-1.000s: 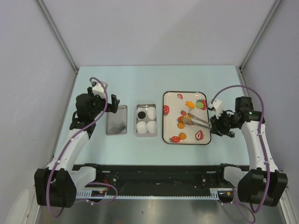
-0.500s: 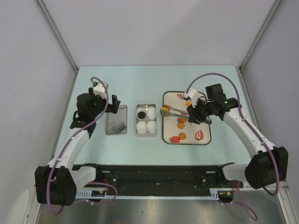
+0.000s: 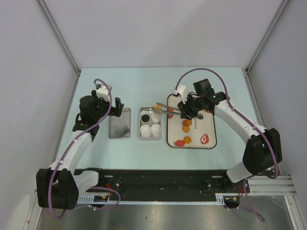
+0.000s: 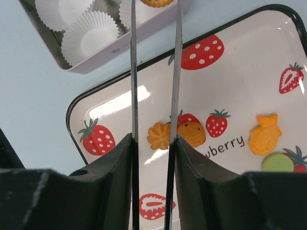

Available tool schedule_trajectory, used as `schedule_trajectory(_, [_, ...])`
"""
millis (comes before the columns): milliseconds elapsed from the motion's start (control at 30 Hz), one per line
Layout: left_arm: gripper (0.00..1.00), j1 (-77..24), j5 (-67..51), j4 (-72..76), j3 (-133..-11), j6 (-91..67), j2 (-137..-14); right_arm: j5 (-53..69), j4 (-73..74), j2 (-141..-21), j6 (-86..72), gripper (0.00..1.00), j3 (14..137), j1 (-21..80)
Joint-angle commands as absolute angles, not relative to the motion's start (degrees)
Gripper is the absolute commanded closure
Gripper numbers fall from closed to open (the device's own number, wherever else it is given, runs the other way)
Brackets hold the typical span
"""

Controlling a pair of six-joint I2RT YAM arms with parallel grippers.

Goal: Pack the cookies

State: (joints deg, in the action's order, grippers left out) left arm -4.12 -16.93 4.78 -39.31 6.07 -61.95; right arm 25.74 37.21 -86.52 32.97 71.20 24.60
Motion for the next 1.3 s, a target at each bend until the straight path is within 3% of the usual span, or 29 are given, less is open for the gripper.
schedule_trajectory(0, [0.00,-4.39,-17.93,5.80,-40.69,6.86,-62.49,25.40,33.93,-88.15,32.43,0.81,74.53,25.57])
schedule_trajectory(767, [0.00,-4.39,-18.28,5.54,-40.87,6.77,-62.84,24.00,33.31,-92.72,33.22,0.80,74.97,27.60])
schedule_trajectory(1267, [0.00,-4.39,-18.46,5.54,-40.69,6.86,-62.93,22.41,34.10,-93.52,33.92,0.73,74.97,28.21])
